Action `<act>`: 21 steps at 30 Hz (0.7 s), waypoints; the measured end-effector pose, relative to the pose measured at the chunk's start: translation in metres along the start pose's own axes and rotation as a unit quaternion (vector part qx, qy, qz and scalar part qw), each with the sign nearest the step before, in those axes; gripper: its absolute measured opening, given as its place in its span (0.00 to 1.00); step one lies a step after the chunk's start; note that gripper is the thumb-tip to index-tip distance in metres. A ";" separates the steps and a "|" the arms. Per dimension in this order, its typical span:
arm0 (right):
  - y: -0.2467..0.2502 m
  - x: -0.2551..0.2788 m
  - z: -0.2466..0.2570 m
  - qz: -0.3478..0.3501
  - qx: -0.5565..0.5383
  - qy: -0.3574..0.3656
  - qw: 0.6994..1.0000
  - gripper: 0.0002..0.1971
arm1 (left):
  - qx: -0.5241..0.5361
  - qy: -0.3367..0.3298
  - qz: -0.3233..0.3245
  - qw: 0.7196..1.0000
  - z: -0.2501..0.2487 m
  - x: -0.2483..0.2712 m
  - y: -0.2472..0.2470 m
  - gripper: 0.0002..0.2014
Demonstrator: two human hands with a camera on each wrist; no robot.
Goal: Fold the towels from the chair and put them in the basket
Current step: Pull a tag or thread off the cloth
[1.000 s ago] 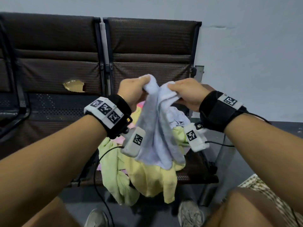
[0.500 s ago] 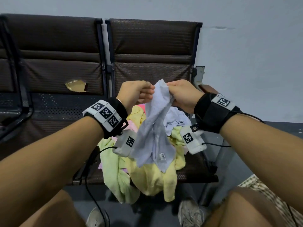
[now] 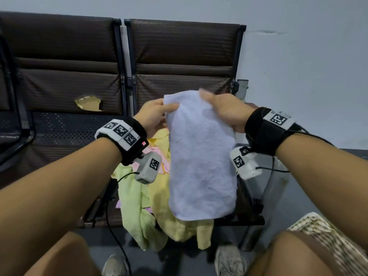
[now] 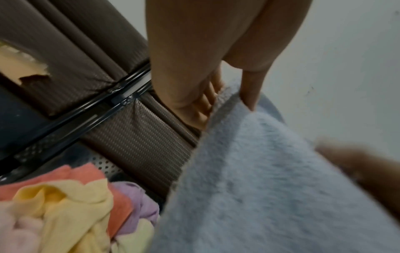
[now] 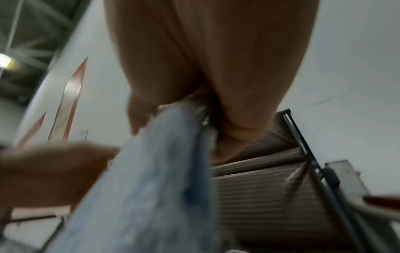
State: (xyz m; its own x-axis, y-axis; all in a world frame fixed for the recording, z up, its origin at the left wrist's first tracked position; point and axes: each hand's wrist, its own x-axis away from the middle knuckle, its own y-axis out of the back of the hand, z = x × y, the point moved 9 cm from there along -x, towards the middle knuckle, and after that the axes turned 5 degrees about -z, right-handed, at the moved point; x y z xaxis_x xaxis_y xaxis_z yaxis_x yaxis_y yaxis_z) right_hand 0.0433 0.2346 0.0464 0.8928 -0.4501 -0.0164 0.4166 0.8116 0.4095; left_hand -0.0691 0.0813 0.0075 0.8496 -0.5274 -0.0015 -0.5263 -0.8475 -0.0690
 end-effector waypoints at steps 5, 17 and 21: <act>0.038 -0.032 0.006 -0.093 0.183 0.083 0.975 0.09 | -0.051 -0.099 -0.115 0.987 -0.042 -0.024 0.012 0.05; 0.024 -0.055 -0.006 -0.093 0.105 0.126 0.982 0.19 | -0.069 -0.075 -0.070 0.992 -0.030 -0.041 0.022 0.16; -0.024 -0.033 -0.091 0.044 0.136 0.006 0.990 0.16 | -0.173 0.061 0.021 0.983 0.069 -0.005 0.025 0.10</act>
State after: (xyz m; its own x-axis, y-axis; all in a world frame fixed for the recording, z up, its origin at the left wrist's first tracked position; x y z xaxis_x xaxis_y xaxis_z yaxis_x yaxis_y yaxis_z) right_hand 0.0195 0.2640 -0.0457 0.9262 -0.3764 0.0210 0.2768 0.7170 0.6397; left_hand -0.0845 0.0666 -0.0627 0.8272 -0.5481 0.1243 -0.5595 -0.7826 0.2729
